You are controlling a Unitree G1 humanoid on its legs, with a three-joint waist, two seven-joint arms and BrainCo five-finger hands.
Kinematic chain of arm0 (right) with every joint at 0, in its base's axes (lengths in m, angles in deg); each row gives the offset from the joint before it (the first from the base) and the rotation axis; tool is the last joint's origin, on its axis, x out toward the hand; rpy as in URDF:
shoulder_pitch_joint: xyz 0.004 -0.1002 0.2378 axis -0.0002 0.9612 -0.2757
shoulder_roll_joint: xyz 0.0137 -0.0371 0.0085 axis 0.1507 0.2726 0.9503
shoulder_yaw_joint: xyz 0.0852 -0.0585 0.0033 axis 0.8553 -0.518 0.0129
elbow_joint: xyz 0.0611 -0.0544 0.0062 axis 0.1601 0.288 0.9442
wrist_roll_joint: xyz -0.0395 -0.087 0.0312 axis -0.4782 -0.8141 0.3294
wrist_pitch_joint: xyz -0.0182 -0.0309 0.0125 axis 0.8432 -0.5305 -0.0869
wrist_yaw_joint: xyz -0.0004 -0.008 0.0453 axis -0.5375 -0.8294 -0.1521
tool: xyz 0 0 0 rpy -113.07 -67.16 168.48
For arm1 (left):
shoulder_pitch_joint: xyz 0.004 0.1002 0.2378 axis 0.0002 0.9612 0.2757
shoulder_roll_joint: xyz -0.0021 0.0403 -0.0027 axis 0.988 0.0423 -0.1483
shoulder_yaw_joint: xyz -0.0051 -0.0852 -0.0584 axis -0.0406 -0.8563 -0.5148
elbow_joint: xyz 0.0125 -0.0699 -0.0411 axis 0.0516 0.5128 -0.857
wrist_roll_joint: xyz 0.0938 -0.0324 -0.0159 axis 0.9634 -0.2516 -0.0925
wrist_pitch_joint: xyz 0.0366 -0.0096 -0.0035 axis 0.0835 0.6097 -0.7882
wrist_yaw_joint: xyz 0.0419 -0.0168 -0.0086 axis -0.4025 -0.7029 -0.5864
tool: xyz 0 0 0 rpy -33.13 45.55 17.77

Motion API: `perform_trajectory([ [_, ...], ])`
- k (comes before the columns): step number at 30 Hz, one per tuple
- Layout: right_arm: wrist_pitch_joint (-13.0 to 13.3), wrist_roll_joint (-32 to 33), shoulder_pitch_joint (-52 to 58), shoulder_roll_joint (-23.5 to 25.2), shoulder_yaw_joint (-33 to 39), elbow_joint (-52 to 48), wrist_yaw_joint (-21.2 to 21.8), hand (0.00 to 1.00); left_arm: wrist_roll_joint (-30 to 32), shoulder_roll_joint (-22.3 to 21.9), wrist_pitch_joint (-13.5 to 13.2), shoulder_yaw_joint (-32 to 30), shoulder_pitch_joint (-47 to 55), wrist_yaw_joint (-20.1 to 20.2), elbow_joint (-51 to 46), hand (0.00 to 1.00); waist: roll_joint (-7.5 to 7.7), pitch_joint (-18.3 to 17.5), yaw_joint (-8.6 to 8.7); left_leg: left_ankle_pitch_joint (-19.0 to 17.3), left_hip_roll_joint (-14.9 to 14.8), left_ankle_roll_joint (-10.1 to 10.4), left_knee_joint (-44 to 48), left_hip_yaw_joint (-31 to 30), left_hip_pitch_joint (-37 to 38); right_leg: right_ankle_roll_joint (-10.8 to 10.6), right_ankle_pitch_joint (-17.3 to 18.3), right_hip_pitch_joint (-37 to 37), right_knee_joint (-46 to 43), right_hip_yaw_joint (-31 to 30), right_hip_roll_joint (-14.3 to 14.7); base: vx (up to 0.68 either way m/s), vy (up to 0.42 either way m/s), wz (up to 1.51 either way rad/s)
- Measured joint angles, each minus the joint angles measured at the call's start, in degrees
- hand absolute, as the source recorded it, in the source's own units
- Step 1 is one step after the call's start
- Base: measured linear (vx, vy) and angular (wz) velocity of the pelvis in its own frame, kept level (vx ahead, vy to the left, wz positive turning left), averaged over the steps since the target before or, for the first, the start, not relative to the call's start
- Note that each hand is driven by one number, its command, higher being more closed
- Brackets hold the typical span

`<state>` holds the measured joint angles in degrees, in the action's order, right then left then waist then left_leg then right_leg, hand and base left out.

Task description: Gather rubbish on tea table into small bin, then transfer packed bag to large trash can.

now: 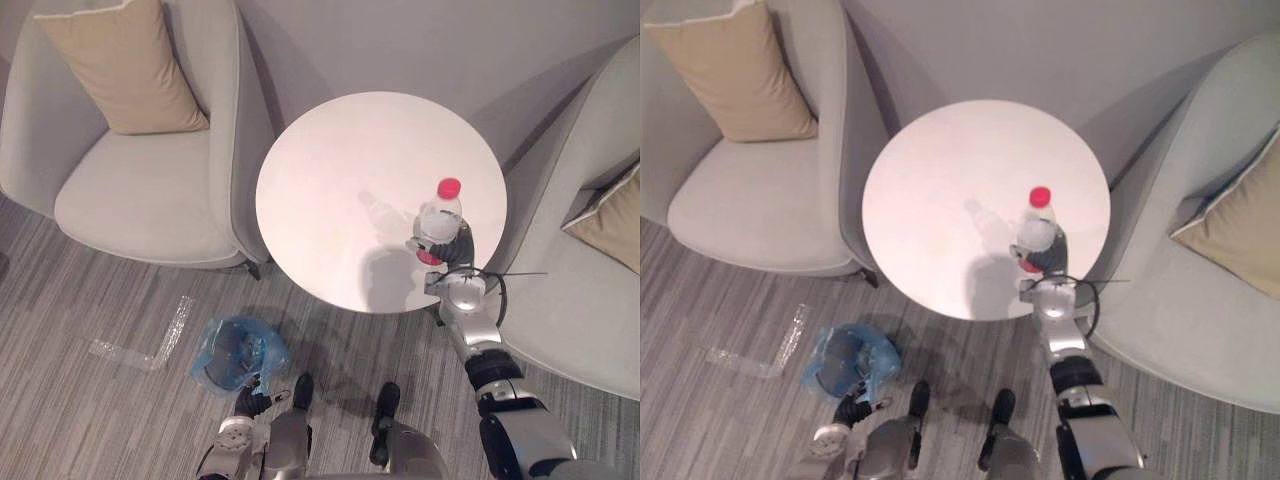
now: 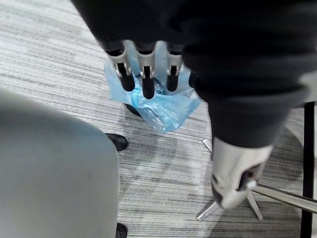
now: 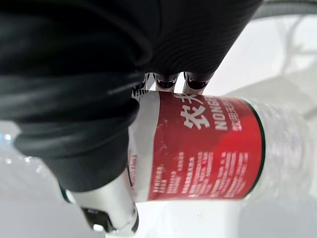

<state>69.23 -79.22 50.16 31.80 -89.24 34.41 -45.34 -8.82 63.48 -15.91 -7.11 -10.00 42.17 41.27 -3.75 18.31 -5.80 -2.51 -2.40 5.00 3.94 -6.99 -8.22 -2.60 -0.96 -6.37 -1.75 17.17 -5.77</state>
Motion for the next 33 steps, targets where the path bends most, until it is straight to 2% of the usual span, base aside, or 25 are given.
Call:
perform_trajectory([
  [5, -0.06, 0.06, 1.06, -0.15, -0.93, -1.14, 0.29, 1.0, -0.09, -0.05, 0.01, 0.02, -0.11, -0.04, -0.17, 0.0, 0.01, 0.19, -0.2, -0.02, 0.14, -0.02, 0.3, 0.07, -0.13, 0.0, 0.0, 0.0, -0.02, -0.31, -0.11, -0.02, 0.004, 0.0],
  [13, 0.35, -1.28, 18.2, 1.39, -3.29, -22.91, 3.9, 1.0, 0.67, -0.02, 1.2, -0.21, 0.06, -0.04, 0.24, 0.0, 0.73, -0.22, 0.48, -0.31, -0.14, -0.39, -0.83, 3.08, 3.61, -0.08, -0.03, 1.56, -0.05, -3.87, 0.08, 0.0, 0.007, -0.2],
  [15, 0.7, -2.91, 22.1, 2.46, -3.33, -26.02, 4.81, 1.0, 1.21, 0.2, 1.24, -0.28, 0.44, -0.01, 0.86, 0.0, 1.39, -0.93, 1.19, -0.41, -0.14, -0.53, -1.36, 3.52, 4.95, -0.29, 0.12, 2.38, -0.01, -4.6, 0.12, 0.0, 0.011, -0.23],
  [16, 1.13, -3.02, 25.9, 3.61, -3.46, -28.35, 6.08, 1.0, 2.16, 0.6, 1.35, -0.29, 1.09, 0.09, 1.47, 0.0, 2.6, -2.71, 2.21, -0.47, -0.19, -0.6, -1.83, 4.55, 5.65, -0.43, 0.21, 2.42, 0.08, -5.39, 0.18, 0.0, 0.011, -0.23],
  [19, 1.33, -5.23, 31.98, 4.85, -3.43, -32.37, 7.53, 1.0, 2.97, 1.22, 1.73, -0.14, 1.38, 0.34, 2.47, 0.0, 3.89, -4.43, 2.87, -1.06, -0.28, -0.74, -1.85, 5.62, 7.57, -0.61, 0.12, 3.61, 0.37, -6.77, 0.31, 0.0, 0.011, -0.25],
  [23, 1.88, -7.7, 37.35, 5.76, -4.64, -34.77, 9.4, 1.0, 3.38, 1.21, 2.25, 0.04, 2.37, 0.34, 3.53, 0.0, 4.17, -7.56, 3.26, -1.77, -0.18, -1.17, -1.81, 7.84, 9.51, -1.24, -0.32, 4.82, 1.17, -8.94, 0.3, -0.01, 0.023, -0.27],
  [27, 1.88, -9.68, 40.06, 7.25, -5.07, -34.75, 10.17, 1.0, 3.52, 1.31, 2.26, 1.53, 2.64, 0.4, 3.84, 0.0, 3.93, -8.49, 3.63, -2.12, -0.08, -1.29, -1.59, 8.36, 11.22, -1.51, -0.09, 5.82, 0.05, -9.68, 0.02, -0.03, 0.019, -0.12],
  [28, 1.88, -9.69, 40.37, 7.49, -5.16, -34.75, 10.19, 1.0, 3.76, 1.36, 2.26, 1.87, 2.64, 0.4, 3.84, 0.0, 3.92, -8.48, 3.72, -2.19, -0.02, -1.32, -1.32, 8.16, 11.08, -1.62, 0.53, 5.54, -1.05, -9.65, -0.16, -0.09, -0.006, 0.14],
  [29, 1.87, -9.8, 40.77, 7.62, -5.39, -34.75, 10.17, 1.0, 3.95, 1.41, 2.25, 2.59, 2.64, 0.44, 3.85, 0.0, 3.9, -8.49, 4.03, -2.56, 0.33, -1.61, -0.27, 7.1, 10.32, -2.07, 2.83, 4.07, -5.42, -9.94, -0.68, -0.1, -0.002, 0.4],
  [32, 1.86, -11.87, 41.02, 7.57, -4.97, -34.88, 9.41, 1.0, 4.18, 1.92, 2.25, 4.4, 2.6, 0.46, 4.14, 0.0, 4.67, -8.98, 5.93, -3.24, 3.08, -1.78, 3.03, 0.93, 7.06, -4.19, 9.87, 1.36, -15.63, -21.13, -1.76, -0.05, 0.021, 1.07],
  [33, 1.86, -11.94, 40.97, 7.51, -4.7, -35.12, 9.02, 1.0, 4.22, 2.13, 2.24, 4.33, 2.52, 0.34, 3.8, 0.0, 5.12, -9.4, 5.75, -3.15, 4.31, -1.64, 4.27, -1.51, 5.43, -4.6, 12.34, 1.56, -16.36, -22.84, -2.43, -0.04, -0.052, 1.32],
])
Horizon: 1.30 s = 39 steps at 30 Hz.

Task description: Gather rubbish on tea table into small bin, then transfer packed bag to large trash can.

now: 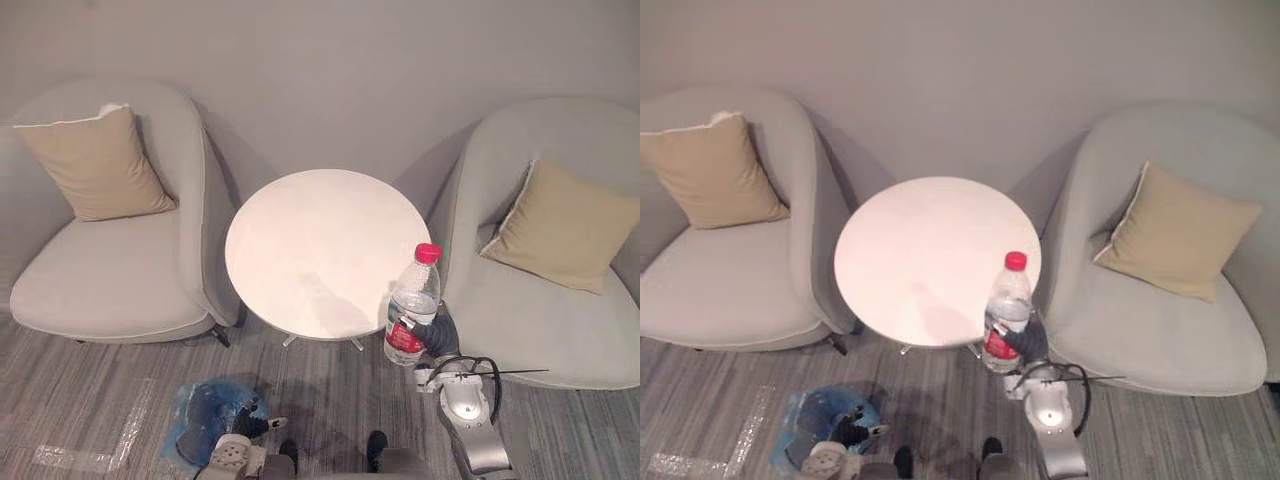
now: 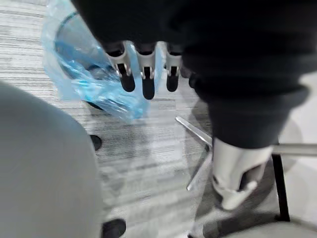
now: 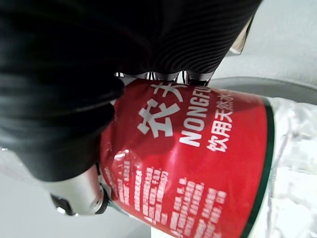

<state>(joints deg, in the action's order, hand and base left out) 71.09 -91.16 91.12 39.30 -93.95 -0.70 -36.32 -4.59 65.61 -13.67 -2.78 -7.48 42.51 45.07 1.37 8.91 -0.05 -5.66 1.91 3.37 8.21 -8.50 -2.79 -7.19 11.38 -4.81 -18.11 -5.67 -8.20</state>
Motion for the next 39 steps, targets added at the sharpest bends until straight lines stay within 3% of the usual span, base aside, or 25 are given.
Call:
perform_trajectory([
  [1, 0.0, -0.06, -0.11, -0.1, 0.15, -0.19, -0.13, 1.0, 0.0, 0.0, -0.01, -0.09, -0.24, -0.06, -0.09, 0.0, 0.0, -0.2, -0.19, 0.22, 0.26, 0.33, 0.35, -0.92, -0.75, 0.3, 0.63, -0.17, -0.17, -0.07, -0.06, -0.05, -0.108, 1.02],
  [4, -0.03, -0.48, -1.76, -0.52, 0.19, -1.29, -0.21, 1.0, -0.4, -0.95, 0.0, -0.24, -0.29, -0.43, -0.15, 0.0, -2.12, -0.86, -1.98, 2.49, -0.33, 1.43, -0.05, -4.98, -3.12, 1.19, 0.23, -0.16, 0.89, 4.24, 0.46, -0.06, -0.112, 0.7],
  [7, -0.03, -0.36, -3.78, -0.67, -0.46, -1.3, -1.19, 1.0, -1.4, -1.32, -0.04, -0.47, -0.06, -0.46, -0.32, 0.0, -3.48, -0.65, -2.27, 5.06, -0.79, 2.43, -0.69, -9.1, -6.17, 2.45, -0.77, -0.4, 2.52, 8.39, 1.46, -0.06, -0.079, 0.73],
  [9, -0.06, -0.18, -4.44, -1.28, -0.45, -1.01, -1.7, 1.0, -1.59, -1.55, -0.02, -0.49, 0.16, -0.5, -1.3, 0.0, -4.25, -0.4, -2.21, 8.5, -1.23, 2.41, -1.63, -9.21, -8.42, 3.45, -1.15, -1.22, 3.24, 11.26, 1.91, -0.09, -0.093, 1.11],
  [11, -0.46, 0.0, -5.57, -2.28, -0.27, 1.0, -2.36, 1.0, -1.52, -2.57, -0.08, -0.45, 0.16, -0.39, -2.45, 0.0, -5.33, 0.58, -2.05, 17.72, -0.92, -0.55, -5.24, -2.27, -11.1, 6.23, -3.15, -1.02, 6.0, 12.39, 3.16, -0.14, -0.1, 1.36],
  [12, -0.74, 0.01, -5.68, -2.14, -0.27, 1.12, -2.42, 1.0, -1.44, -2.39, -0.07, -0.49, 0.14, -0.39, -2.64, 0.0, -5.15, 0.77, -2.09, 19.28, -0.92, -0.94, -7.54, -0.94, -10.8, 6.87, -3.88, -1.14, 6.89, 13.68, 2.16, -0.26, -0.045, 1.49],
  [13, -0.79, 0.03, -6.69, -2.11, 0.1, 1.56, -3.03, 1.0, -1.23, -2.58, 0.0, -0.62, -0.5, -0.2, -2.83, 0.0, -5.27, 1.4, -2.04, 11.92, -2.0, -4.32, 1.4, 10.47, -12.89, 6.52, -4.75, -1.2, 7.43, 19.14, 0.75, -0.25, -0.017, 1.37],
  [14, -0.77, 0.06, -6.98, -2.01, 0.15, 2.0, -3.45, 1.0, -0.76, -2.46, 0.1, -0.12, -0.68, -0.08, -2.73, 0.0, -5.08, 1.51, -1.44, 7.64, -2.67, -6.24, 6.68, 15.02, -13.08, 6.5, -4.78, -0.98, 7.34, 21.38, -0.4, -0.26, -0.013, 1.41],
  [15, -0.73, 0.06, -7.15, -1.98, 0.31, 2.36, -3.61, 1.0, -0.11, -2.38, 0.02, 0.27, -0.63, -0.04, -2.71, 0.0, -4.9, 1.52, -0.83, 5.7, -3.03, -6.24, 8.99, 17.2, -12.7, 6.4, -4.85, -0.84, 7.35, 22.68, -1.13, -0.2, 0.002, 1.28],
  [16, -0.73, 0.06, -7.18, -1.98, 0.72, 2.88, -3.99, 1.0, 0.93, -2.42, 0.07, 1.41, -0.54, -0.02, -2.54, 0.0, -4.83, 1.62, 0.13, 1.98, -4.57, -4.23, 11.83, 21.7, -10.0, 5.79, -5.51, 0.16, 8.05, 25.55, -2.34, -0.18, 0.038, 1.18],
  [18, -0.78, 0.04, -6.69, -1.77, 1.99, 3.0, -4.61, 1.0, 2.25, -2.65, 0.08, 2.34, -0.31, -0.03, -2.16, 0.0, -5.3, 1.5, 0.23, -3.06, -6.84, -1.9, 8.88, 25.22, -4.74, 5.02, -6.26, 0.83, 9.31, 28.49, -2.73, -0.12, 0.123, 1.04],
  [20, -0.88, 0.04, -6.66, -1.41, 3.06, 3.45, -4.64, 1.0, 3.69, -2.96, 0.14, 2.62, -0.77, 0.04, -1.5, 0.0, -5.75, 1.71, 0.28, -3.49, -6.73, -0.36, 1.25, 24.79, -1.44, 3.44, -7.38, 0.93, 9.84, 29.7, -2.14, -0.07, 0.175, 0.67],
  [22, -1.29, 0.01, -5.68, 0.88, 3.28, 3.49, -4.55, 1.0, 4.53, -1.46, 0.23, 3.64, -0.97, 0.08, -1.34, 0.0, -4.25, 1.58, 0.3, -1.16, -4.3, -1.37, -1.88, 22.96, -0.76, 2.02, -8.63, 2.33, 12.83, 28.01, -2.21, -0.05, 0.16, 0.59],
  [24, -1.38, 0.0, -5.01, 2.14, 2.58, 3.64, -4.44, 1.0, 5.08, -1.4, 0.19, 4.1, -0.89, -0.02, -1.44, 0.0, -4.09, 1.36, 0.18, -0.66, -2.04, -2.18, -3.17, 22.03, 0.51, 0.59, -10.43, 4.43, 15.23, 26.49, -3.2, 0.0, 0.177, 0.32],
  [27, -1.41, -0.13, -5.18, 2.47, 0.66, 4.02, -3.87, 1.0, 5.32, -0.61, 0.17, 4.04, -0.68, -0.05, -1.23, 0.0, -4.14, 0.98, -0.18, -0.86, -0.62, -3.06, -3.94, 22.24, 1.25, 0.09, -10.92, 4.93, 15.88, 25.7, -4.23, 0.02, 0.144, -0.01],
  [29, -1.47, -1.36, -5.37, 2.46, 0.37, 5.74, -3.53, 1.0, 5.3, -0.56, 0.23, 3.88, -0.68, -0.12, -1.2, 0.0, -4.07, 0.98, -0.36, -1.76, -0.26, -3.9, -3.26, 22.37, 1.22, -0.41, -10.11, 4.66, 14.61, 25.5, -4.81, 0.05, 0.072, -0.02],
  [32, -1.9, -2.11, -5.22, 2.4, -0.18, 8.13, -3.37, 1.0, 5.29, -0.4, 0.18, 3.53, -0.54, -0.14, -1.2, 0.0, -3.69, 1.12, -0.65, -5.24, -0.11, -4.21, -0.05, 23.18, 1.1, -0.97, -6.14, 2.8, 7.57, 23.77, -6.48, 0.06, 0.056, -0.12],
  [34, -1.96, -2.17, -4.88, 2.27, -0.51, 8.21, -3.29, 1.0, 5.23, -0.24, 0.21, 3.62, -0.47, -0.21, -1.01, 0.0, -3.42, 1.31, -0.09, -7.07, 0.1, -4.39, 1.21, 22.58, 1.83, -0.04, -4.26, 1.6, 2.26, 22.51, -7.45, 0.13, 0.05, -0.03],
  [36, -2.06, -2.18, -4.5, 2.02, -0.64, 8.22, -3.28, 1.0, 5.19, -0.13, 0.23, 3.6, -0.12, -0.45, -0.95, 0.0, -3.48, 1.4, 0.55, -7.83, -0.19, -4.88, 0.93, 21.0, 3.86, 3.04, -3.74, -3.01, -9.18, 18.58, -7.64, 0.23, 0.033, 0.27],
  [37, -2.07, -2.19, -4.36, 1.8, 0.08, 8.54, -3.24, 1.0, 5.02, 0.38, 0.39, 3.55, -0.18, -0.45, -1.1, 0.0, -3.41, 1.77, 1.45, -8.12, -1.25, -5.32, 1.03, 19.28, 5.5, 3.66, -0.42, -6.16, -15.03, 15.59, -5.59, 0.3, -0.048, 0.46],
  [39, -1.85, -2.2, -4.91, 1.8, -0.05, 9.69, -2.81, 1.0, 4.79, 0.69, 0.47, 3.4, -0.64, -0.47, -0.09, 0.0, -2.99, 1.89, 1.46, -8.4, -2.97, -5.15, -0.05, 17.99, 7.15, 4.56, 1.93, -9.38, -14.26, 14.93, -0.28, 0.29, -0.101, 0.47],
])
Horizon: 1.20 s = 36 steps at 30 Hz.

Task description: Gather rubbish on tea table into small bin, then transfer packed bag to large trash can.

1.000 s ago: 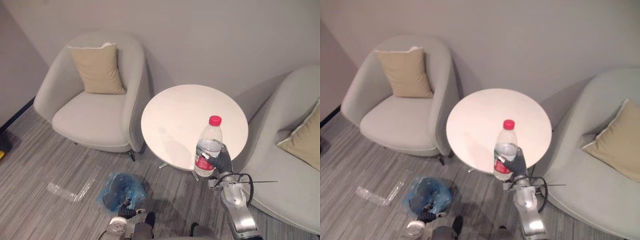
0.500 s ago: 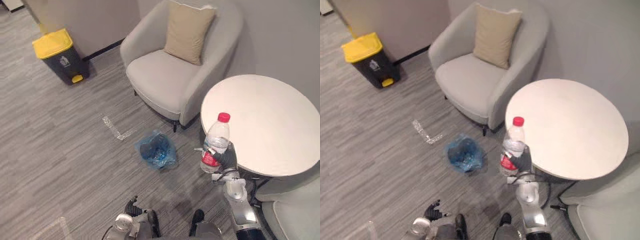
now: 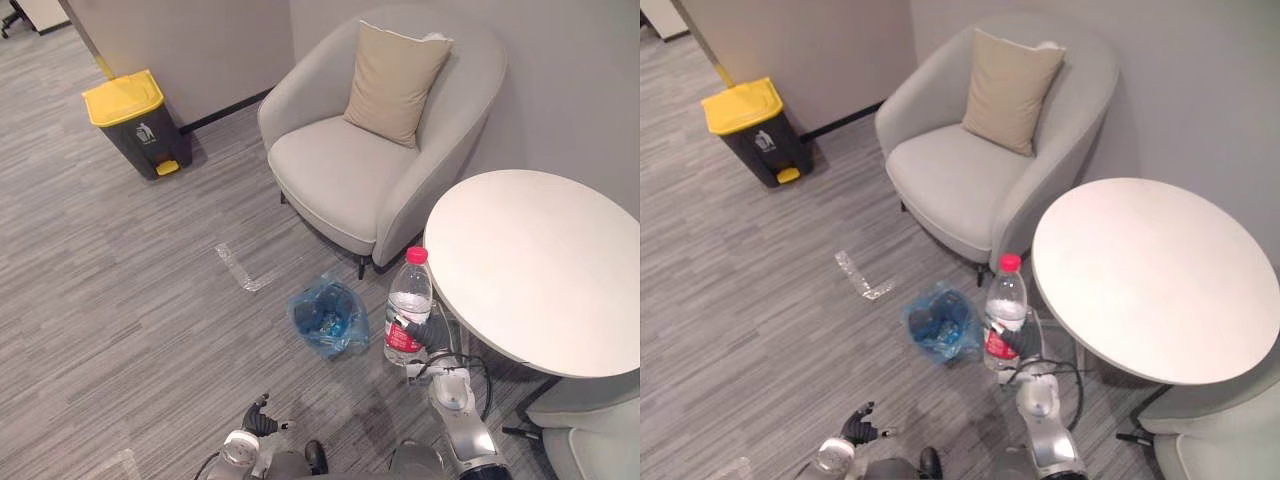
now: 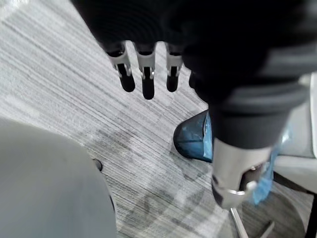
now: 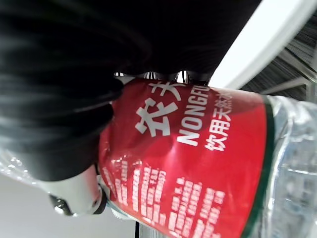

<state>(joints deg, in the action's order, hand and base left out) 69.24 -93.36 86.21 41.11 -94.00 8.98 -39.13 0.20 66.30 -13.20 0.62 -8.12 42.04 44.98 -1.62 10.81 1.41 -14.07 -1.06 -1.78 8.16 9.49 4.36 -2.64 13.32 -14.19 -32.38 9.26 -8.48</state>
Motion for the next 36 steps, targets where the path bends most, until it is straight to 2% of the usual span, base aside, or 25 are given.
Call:
perform_trajectory([
  [2, -0.09, 0.0, 0.22, -0.12, 0.49, 0.57, 0.36, 1.0, -0.08, 0.2, 0.09, 0.03, -0.13, 0.05, 0.68, 0.0, 0.03, 0.02, 0.58, 0.0, -0.71, 0.13, -0.91, -2.62, 1.12, 0.97, -0.93, -2.55, 5.12, -0.21, 4.37, 0.27, -0.127, 0.62],
  [3, -0.11, -0.02, 0.37, -0.18, 0.59, 0.52, 0.38, 1.0, -0.07, 0.15, 0.1, 0.04, -0.11, 0.1, 0.79, 0.0, 0.3, -0.11, 0.7, -0.13, -0.59, 0.7, -1.06, -2.91, 1.61, 1.35, -2.5, -2.51, 7.72, -0.24, 4.97, 0.41, -0.172, 0.87],
  [4, -0.09, 0.0, 1.0, -0.49, 0.64, -0.15, 0.4, 1.0, 0.01, 0.06, 0.05, -0.04, -0.11, 0.19, 1.1, 0.0, 1.01, -0.29, 1.13, -1.54, 0.35, 2.92, -0.75, -4.28, 2.94, 4.23, -8.55, -1.84, 12.85, -0.34, 5.61, 0.38, -0.114, 0.67],
  [5, -0.17, -0.02, 0.82, -2.33, 0.79, -0.03, 0.56, 1.0, 0.37, -1.77, 0.13, -0.97, -0.27, 0.2, 1.26, 0.0, -1.77, -0.24, 0.99, -2.4, -1.58, 3.85, 0.34, -4.98, 3.36, 4.47, -8.66, -0.45, 11.95, 1.48, 6.12, 0.38, -0.103, 0.55],
  [7, -0.16, -0.01, 0.71, -2.47, 0.9, -0.31, 0.65, 1.0, 0.53, -2.5, -0.12, -1.52, 0.04, 0.23, 1.12, 0.0, -2.74, -0.53, 0.64, -2.11, -2.05, 4.4, 2.19, -4.88, 2.53, 5.35, -8.09, -0.03, 12.14, 1.83, 6.3, 0.3, -0.081, 0.1],
  [9, -0.15, 0.04, 0.58, -2.04, 2.42, -0.57, 0.59, 1.0, 0.7, -2.67, -0.05, -1.4, -0.1, 0.5, 1.11, 0.0, -2.81, -0.46, 1.02, -1.05, -3.11, 6.2, 8.23, -3.63, 1.01, 5.67, -7.87, 3.76, 15.53, 2.77, 6.81, 0.33, -0.11, 0.18],
  [10, -0.14, 0.05, 0.83, -2.06, 2.69, -0.62, 0.6, 1.0, 0.77, -2.77, -0.05, -1.3, -0.07, 0.58, 1.12, 0.0, -2.75, -0.43, 1.13, -0.91, -3.24, 6.41, 10.39, -3.32, 0.43, 5.67, -7.87, 4.99, 16.57, 2.93, 6.82, 0.25, -0.053, 0.29],
  [11, -0.14, 0.06, 1.51, -2.12, 2.77, -0.61, 0.5, 1.0, 0.87, -3.05, -0.14, -1.39, 0.07, 0.67, 0.55, 0.0, -2.2, -0.12, 0.79, -0.72, -3.95, 7.6, 19.96, -1.38, -2.52, 5.65, -7.89, 9.65, 20.07, 2.77, 6.37, 0.21, 0.005, 0.12],
  [13, -0.14, 0.05, 1.48, -2.43, 2.77, -0.6, 0.5, 1.0, 1.35, -3.04, -0.25, -1.34, 0.4, 0.59, -0.09, 0.0, -2.21, -0.13, 0.64, -2.91, -5.55, 6.66, 23.56, 1.05, -3.77, 5.64, -7.89, 11.81, 21.15, 2.45, 6.2, 0.2, 0.047, -0.04],
  [15, -0.12, 0.04, 1.05, -2.17, 2.78, -0.62, 0.4, 1.0, 1.64, -3.03, -0.4, -1.32, 0.4, 0.58, -0.85, 0.0, -1.69, 0.15, 0.43, -5.01, -7.43, 6.21, 20.77, 2.23, -7.57, 5.44, -8.01, 12.88, 21.45, 1.4, 4.79, 0.1, 0.137, -0.16],
  [16, -0.13, 0.04, 1.13, -2.14, 2.78, -0.61, 0.4, 1.0, 1.64, -3.04, -0.41, -1.14, 0.43, 0.59, -1.1, 0.0, -1.76, 0.11, 0.34, -4.6, -7.52, 6.27, 18.21, 1.95, -8.02, 4.98, -8.09, 12.97, 21.45, 1.15, 4.56, 0.08, 0.205, -0.17],
  [17, -0.13, 0.04, 1.58, -2.45, 2.77, -0.69, 0.41, 1.0, 1.69, -3.29, -0.4, -0.39, 0.49, 0.58, -1.23, 0.0, -3.05, -0.3, 0.41, 3.28, -8.17, 6.94, 10.07, 0.55, -8.31, 2.8, -7.93, 13.41, 21.64, 0.82, 5.11, 0.09, 0.22, -0.27],
  [18, -0.37, 0.01, 1.85, -2.13, 2.86, -0.14, 0.39, 1.0, 1.66, -3.54, -0.4, -0.05, 0.34, 0.42, -1.25, 0.0, -2.75, -0.27, 0.1, 2.83, -7.46, 8.63, 8.64, -0.29, -7.6, 1.04, -6.94, 14.01, 22.0, -1.03, 4.82, 0.09, 0.22, -0.21],
  [19, -0.55, 0.01, 2.11, -1.77, 2.65, -0.22, 0.47, 1.0, 1.69, -3.15, -0.41, 0.23, 0.33, 0.46, -1.26, 0.0, -2.44, -0.42, -0.12, 3.09, -6.87, 8.3, 8.16, -0.19, -6.97, 0.41, -7.28, 14.13, 22.38, -1.26, 4.25, 0.08, 0.246, -0.12],
  [20, -0.54, -0.04, 2.61, -1.05, 2.02, -0.4, 0.6, 1.0, 1.63, -2.32, -0.36, 0.48, 0.3, 0.65, -1.15, 0.0, -1.41, -0.54, 0.05, 3.61, -5.38, 7.48, 6.75, 0.24, -6.5, -0.31, -7.36, 14.04, 22.85, -1.71, 2.9, 0.03, 0.214, -0.01],
  [23, -0.55, -0.2, 2.38, -0.84, 1.33, -0.4, 0.63, 1.0, 1.67, -1.81, -0.38, 0.61, 0.22, 0.55, -1.17, 0.0, -1.09, -0.59, -0.18, 3.92, -3.56, 6.81, 5.9, 1.02, -6.46, -1.46, -7.94, 13.52, 23.42, -2.75, 1.27, 0.0, 0.126, -0.06],
  [26, -0.61, -2.32, 2.24, -0.87, 0.03, -0.22, 0.62, 1.0, 1.61, -1.23, -0.39, 0.07, 0.22, 0.37, -1.18, 0.0, -1.03, -0.55, -0.61, 3.89, -3.5, 6.74, 5.83, 1.88, -6.72, -1.68, -8.07, 12.77, 23.69, -3.95, 1.29, -0.02, 0.042, -0.15],
  [28, -0.61, -2.36, 0.24, -1.74, -2.54, 0.27, 0.62, 1.0, 1.49, -0.97, -0.39, -0.52, 0.03, -0.05, -1.19, 0.0, -1.14, -0.09, -0.63, 4.0, -3.71, 6.58, 6.26, 2.44, -9.23, -1.68, -8.16, 9.43, 22.43, -4.8, 1.69, -0.06, -0.023, -0.21],
  [30, -0.61, -2.36, -1.64, -2.41, -3.41, 0.73, 0.61, 1.0, 1.35, -1.03, -0.4, -1.12, -0.61, -0.18, -1.25, 0.0, -1.38, 1.24, -0.45, 4.01, -4.08, 6.56, 7.48, 2.45, -11.14, -1.48, -8.35, 7.52, 21.47, -4.95, 1.92, -0.08, -0.031, -0.08],
  [34, -0.68, -2.37, -10.87, -5.43, -6.16, 5.08, 0.57, 1.0, -1.19, -0.4, -0.46, -2.4, -4.29, -1.24, -2.37, 0.0, -1.55, 6.74, -0.65, 3.66, -5.56, 6.02, 13.96, 2.02, -20.73, -0.88, -8.72, -1.65, 15.68, -5.07, 2.61, -0.18, -0.025, 0.03],
  [36, -0.85, -2.27, -16.43, -7.8, -7.01, 7.32, 0.49, 1.0, -3.26, -0.29, -0.53, -4.07, -6.53, -2.07, -3.71, 0.0, -1.78, 10.08, -1.31, 3.52, -5.77, 5.63, 17.27, 1.51, -26.55, -0.86, -8.7, -7.3, 12.29, -5.16, 2.43, -0.23, 0.007, 0.05],
])
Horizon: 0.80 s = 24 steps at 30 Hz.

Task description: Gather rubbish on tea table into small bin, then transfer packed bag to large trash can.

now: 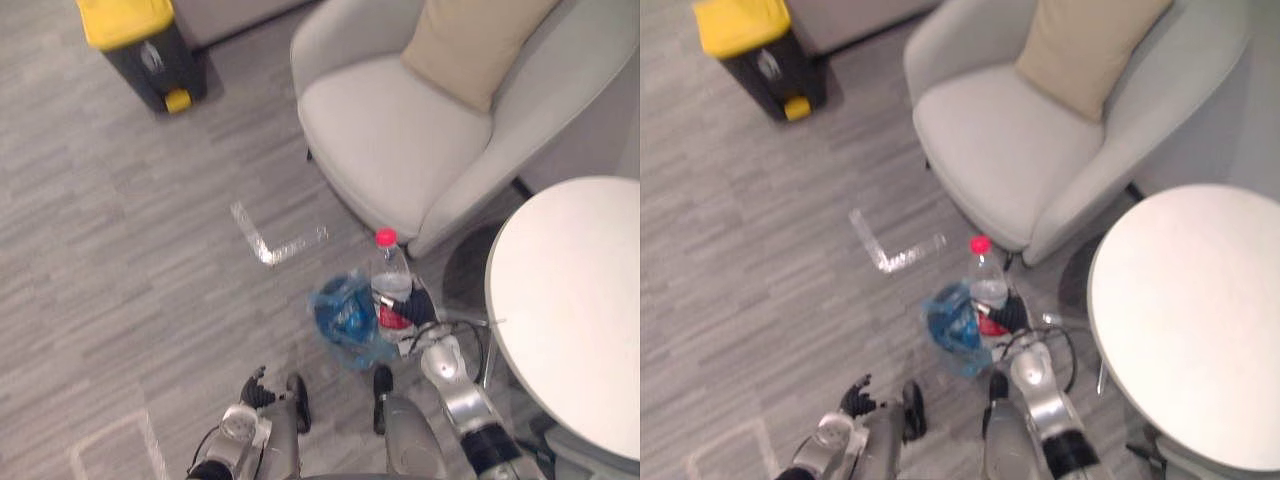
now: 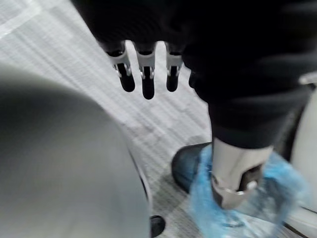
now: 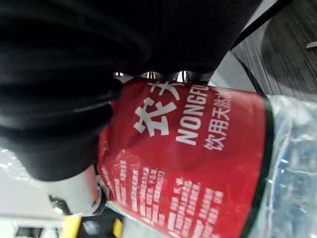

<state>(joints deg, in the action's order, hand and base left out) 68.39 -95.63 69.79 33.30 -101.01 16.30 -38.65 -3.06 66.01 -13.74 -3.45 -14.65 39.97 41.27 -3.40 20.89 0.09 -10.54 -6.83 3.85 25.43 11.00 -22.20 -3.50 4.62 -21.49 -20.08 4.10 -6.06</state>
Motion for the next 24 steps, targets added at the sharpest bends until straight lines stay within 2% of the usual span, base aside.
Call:
perform_trajectory([
  [3, -0.28, 0.08, -4.51, -2.37, -0.11, 0.01, -0.37, 1.0, -2.06, 0.42, -0.01, -1.67, -2.91, -0.92, -1.81, 0.0, -0.1, 3.29, -0.64, -0.12, -0.45, -0.7, 3.95, -0.74, -6.68, -0.13, 0.45, -6.42, -4.33, 0.03, -0.55, -0.2, 0.019, 0.08],
  [7, -0.52, 0.18, -9.76, -4.12, -0.13, -0.21, -1.73, 1.0, -4.19, 0.34, 0.01, -4.01, -5.73, -2.13, -4.19, 0.0, 0.05, 4.88, -1.1, 0.43, -0.54, -1.59, 6.91, -1.34, -15.26, -0.25, 0.42, -14.38, -7.04, 0.39, -1.09, -0.17, 0.0, 0.13],
  [12, -1.37, 0.23, -18.33, -7.07, -0.57, -0.7, -4.07, 1.0, -6.69, -1.47, -0.08, -9.25, -11.61, -3.84, -8.74, 0.0, 0.68, 6.09, -3.32, 1.64, -1.56, -1.86, 9.84, -2.89, -27.98, 0.66, -0.63, -25.83, -9.69, 2.25, -1.31, -0.09, -0.011, 0.12],
  [14, -1.48, 0.22, -22.36, -7.64, -0.86, -0.71, -4.73, 1.0, -7.71, -1.65, -0.14, -10.34, -13.66, -4.1, -10.32, 0.0, 1.01, 6.9, -3.45, 2.96, -1.48, -1.99, 9.96, -3.35, -31.42, 1.08, -0.91, -29.17, -10.59, 2.9, -1.65, -0.04, -0.008, 0.17],
  [19, -1.9, 0.21, -30.3, -7.41, -1.56, 1.11, -6.51, 1.0, -9.35, -2.43, -1.18, -12.28, -17.16, -5.08, -13.25, 0.0, 1.35, 8.09, -4.08, 3.73, -1.47, -1.62, 11.75, -4.6, -38.69, 1.78, -0.51, -36.16, -13.91, 4.1, -2.14, 0.02, 0.006, 0.14],
  [24, -2.58, 0.08, -31.46, -6.23, -1.47, 5.14, -6.89, 1.0, -9.86, -3.83, -1.25, -12.65, -17.73, -5.14, -14.42, 0.0, 1.37, 8.08, -4.78, 3.71, -0.84, -1.58, 11.69, -5.13, -39.86, 2.05, 0.6, -37.34, -15.15, 4.79, -2.99, 0.05, 0.016, 0.11],
])
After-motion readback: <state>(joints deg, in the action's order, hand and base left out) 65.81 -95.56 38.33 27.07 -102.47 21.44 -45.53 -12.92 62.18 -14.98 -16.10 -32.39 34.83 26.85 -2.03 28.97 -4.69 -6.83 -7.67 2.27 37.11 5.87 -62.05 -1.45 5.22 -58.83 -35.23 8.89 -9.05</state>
